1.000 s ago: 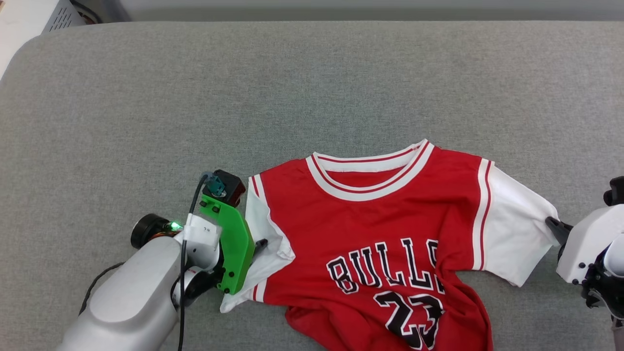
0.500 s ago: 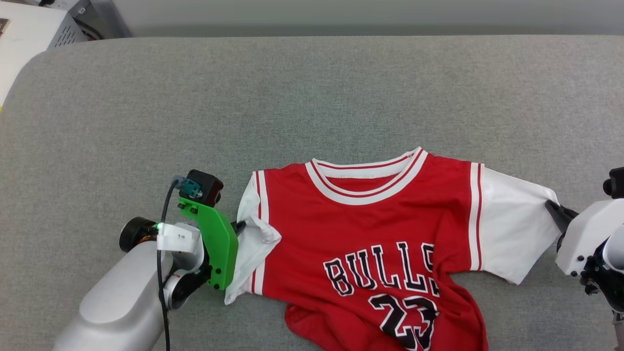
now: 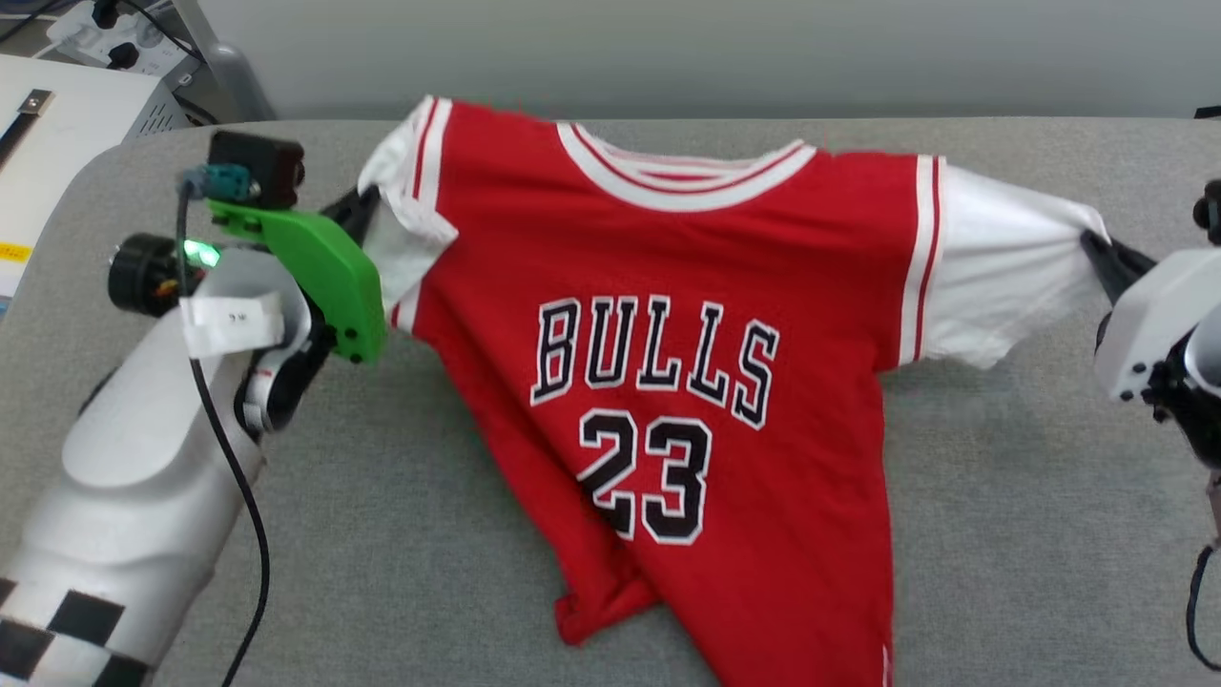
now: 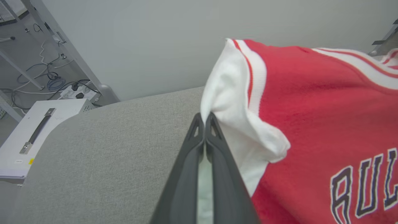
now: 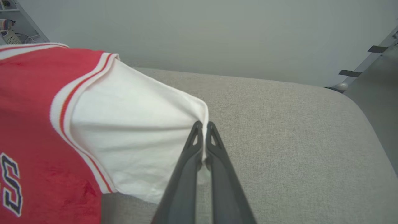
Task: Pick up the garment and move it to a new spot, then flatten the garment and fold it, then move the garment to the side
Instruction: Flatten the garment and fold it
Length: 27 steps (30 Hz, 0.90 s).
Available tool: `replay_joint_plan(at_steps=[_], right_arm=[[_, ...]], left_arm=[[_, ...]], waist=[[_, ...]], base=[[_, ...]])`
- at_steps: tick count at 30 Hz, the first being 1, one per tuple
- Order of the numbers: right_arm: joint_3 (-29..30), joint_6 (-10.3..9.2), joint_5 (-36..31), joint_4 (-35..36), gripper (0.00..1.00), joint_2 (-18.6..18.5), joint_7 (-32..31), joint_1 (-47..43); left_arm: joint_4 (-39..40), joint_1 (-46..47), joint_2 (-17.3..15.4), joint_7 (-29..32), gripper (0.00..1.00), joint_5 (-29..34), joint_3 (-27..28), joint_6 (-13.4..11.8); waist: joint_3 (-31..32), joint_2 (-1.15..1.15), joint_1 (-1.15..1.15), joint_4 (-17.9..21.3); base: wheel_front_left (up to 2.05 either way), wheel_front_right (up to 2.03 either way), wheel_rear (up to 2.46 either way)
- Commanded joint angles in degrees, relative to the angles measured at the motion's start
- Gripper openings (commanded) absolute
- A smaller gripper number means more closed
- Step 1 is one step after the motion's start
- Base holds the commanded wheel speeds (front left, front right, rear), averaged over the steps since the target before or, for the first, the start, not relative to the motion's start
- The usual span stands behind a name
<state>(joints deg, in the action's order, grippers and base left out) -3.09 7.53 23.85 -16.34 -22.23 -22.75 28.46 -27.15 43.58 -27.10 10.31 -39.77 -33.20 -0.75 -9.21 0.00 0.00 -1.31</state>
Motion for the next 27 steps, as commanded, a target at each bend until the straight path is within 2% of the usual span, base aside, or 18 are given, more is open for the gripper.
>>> replay_joint_plan(at_steps=[1,11,17,21,27], right_arm=[[-0.7,-0.04,-0.2,-1.3,0.0,-0.6,1.0,3.3],[-3.4,-0.04,-0.1,-12.6,0.0,-0.5,6.8,30.9],[-2.8,-0.04,-2.0,-18.2,0.0,-1.2,11.2,47.4],[-2.3,-0.04,-3.6,-20.9,0.0,-1.4,13.9,55.9],[-3.3,-0.04,-4.3,-24.6,0.0,-0.5,16.3,63.9]], left_arm=[[-1.5,3.3,-0.4,-1.0,0.0,1.3,0.6,-0.4],[-11.7,26.2,-1.4,-5.1,0.0,4.6,3.2,2.8],[-15.8,40.0,-1.1,-9.8,0.0,7.7,4.1,2.5],[-18.5,47.1,-0.4,-13.3,0.0,9.1,4.5,1.8],[-22.7,52.9,1.0,-17.0,0.0,9.5,4.3,3.5]], waist=[[-0.3,0.0,0.0,0.3],[-8.7,0.0,0.0,2.7],[-14.5,0.0,0.0,3.8],[-17.8,0.0,0.0,4.3],[-22.3,0.0,0.0,4.9]], base=[[0.0,0.0,0.0],[0.0,0.0,0.0],[0.0,0.0,0.0],[0.0,0.0,0.0],[0.0,0.0,0.0]])
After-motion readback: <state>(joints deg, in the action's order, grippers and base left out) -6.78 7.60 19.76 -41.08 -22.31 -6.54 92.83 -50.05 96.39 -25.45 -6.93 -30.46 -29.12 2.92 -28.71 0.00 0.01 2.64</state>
